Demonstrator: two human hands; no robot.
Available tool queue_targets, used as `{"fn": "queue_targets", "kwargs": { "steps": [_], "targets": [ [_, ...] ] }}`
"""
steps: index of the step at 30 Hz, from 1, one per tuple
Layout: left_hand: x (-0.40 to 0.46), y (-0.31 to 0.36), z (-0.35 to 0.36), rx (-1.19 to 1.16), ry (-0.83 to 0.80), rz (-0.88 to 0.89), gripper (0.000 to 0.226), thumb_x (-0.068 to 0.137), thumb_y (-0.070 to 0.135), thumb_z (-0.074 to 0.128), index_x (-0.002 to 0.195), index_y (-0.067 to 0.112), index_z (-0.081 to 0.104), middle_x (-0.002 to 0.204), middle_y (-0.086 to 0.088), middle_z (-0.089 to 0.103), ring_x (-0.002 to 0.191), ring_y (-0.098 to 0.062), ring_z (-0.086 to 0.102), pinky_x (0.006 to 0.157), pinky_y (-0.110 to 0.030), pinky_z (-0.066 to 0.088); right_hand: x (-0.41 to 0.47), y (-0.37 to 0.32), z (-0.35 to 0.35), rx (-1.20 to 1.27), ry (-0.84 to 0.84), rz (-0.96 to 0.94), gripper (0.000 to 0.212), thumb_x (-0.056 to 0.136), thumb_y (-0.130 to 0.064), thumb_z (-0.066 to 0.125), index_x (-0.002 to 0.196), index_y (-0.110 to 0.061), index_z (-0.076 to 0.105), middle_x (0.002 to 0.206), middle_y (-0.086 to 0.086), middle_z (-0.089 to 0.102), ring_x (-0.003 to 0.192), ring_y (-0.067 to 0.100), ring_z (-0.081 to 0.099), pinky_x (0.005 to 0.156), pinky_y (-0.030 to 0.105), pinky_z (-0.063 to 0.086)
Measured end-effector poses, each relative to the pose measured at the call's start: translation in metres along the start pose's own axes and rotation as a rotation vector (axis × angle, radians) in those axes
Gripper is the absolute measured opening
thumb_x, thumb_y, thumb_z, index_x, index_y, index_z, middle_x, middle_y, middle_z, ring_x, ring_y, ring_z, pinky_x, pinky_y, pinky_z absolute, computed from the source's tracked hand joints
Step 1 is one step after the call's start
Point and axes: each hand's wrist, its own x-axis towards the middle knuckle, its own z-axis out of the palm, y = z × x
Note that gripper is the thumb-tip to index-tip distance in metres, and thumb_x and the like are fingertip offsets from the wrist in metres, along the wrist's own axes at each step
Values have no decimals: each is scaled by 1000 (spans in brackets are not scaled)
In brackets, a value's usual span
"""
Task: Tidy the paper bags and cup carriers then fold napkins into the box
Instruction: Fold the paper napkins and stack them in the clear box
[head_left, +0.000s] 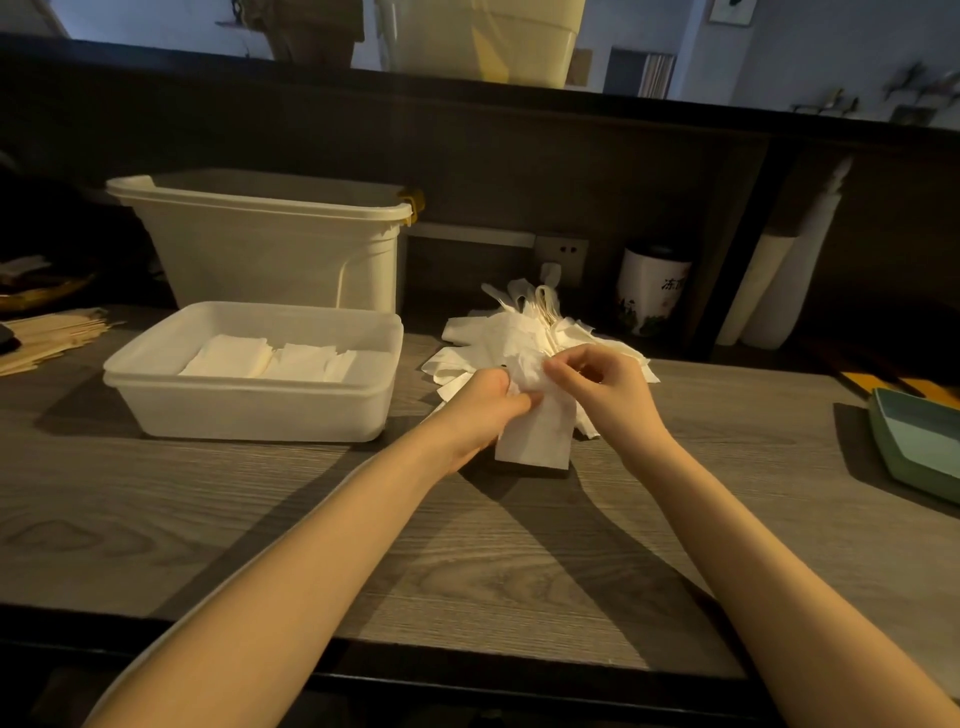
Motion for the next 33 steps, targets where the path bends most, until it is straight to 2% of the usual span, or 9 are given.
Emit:
{"fn": "queue_targets", "kwargs": {
  "steps": [3,8,12,15,17,20,24,29,33],
  "targets": [
    [0,1,0,11,-5,22,27,95,19,50,120,12,52,117,-3,60,113,-19,56,97,-40,46,1,1,-1,105,58,81,12,90,-22,60,83,-15,65,83,-6,63,83,8,60,76,21,47],
    [-2,3,1,-24,-32,45,24,95,23,50,117,14,52,109,1,61,107,-16,57,88,-32,50,2,0,-3,72,93,73,10,91,-22,59,84,-18,64,81,-7,62,79,4,58,73,17,46],
    [-2,4,2,-100,-9,22,36,96,37,44,116,10,55,115,-7,62,109,-21,58,97,-39,47,2,1,-1,-10,68,35,11,90,-22,61,89,-13,66,81,-7,62,82,10,60,74,21,50],
    [0,2,2,-53,39,44,32,97,38,42,108,13,59,112,-3,63,109,-17,57,98,-36,43,3,3,-1,-18,85,46,15,92,-24,57,91,-12,67,82,-6,62,83,10,60,75,24,49],
    [-1,3,2,24,56,52,26,97,37,41,94,18,58,101,2,61,97,-12,57,89,-32,43,3,2,-1,9,68,35,20,94,-27,54,91,-12,66,82,-6,62,82,9,58,74,22,46],
    [-2,3,3,214,76,109,29,99,35,38,78,19,51,83,-2,53,74,-9,49,67,-23,40,2,-1,-2,-10,-39,-14,25,91,-34,55,95,-13,66,82,-5,61,79,8,57,70,19,44],
    [-5,5,5,313,51,173,39,99,32,38,63,17,41,57,3,36,49,-6,32,40,-9,25,0,-2,-1,-68,-95,-45,12,86,-30,63,84,-18,67,77,-6,63,68,-1,53,63,13,43],
    [-6,5,6,355,-17,193,43,99,37,35,61,18,37,55,5,32,47,-6,28,44,-13,22,-2,-7,-3,145,-70,63,11,87,-24,63,79,-17,66,75,-6,64,72,-6,59,68,8,46],
    [-6,5,6,318,-28,193,40,99,33,38,62,17,38,58,3,33,50,-7,30,47,-15,25,-4,-8,2,160,-36,115,12,87,-28,63,81,-18,66,84,-5,63,79,-2,57,67,8,43]
  ]
}}
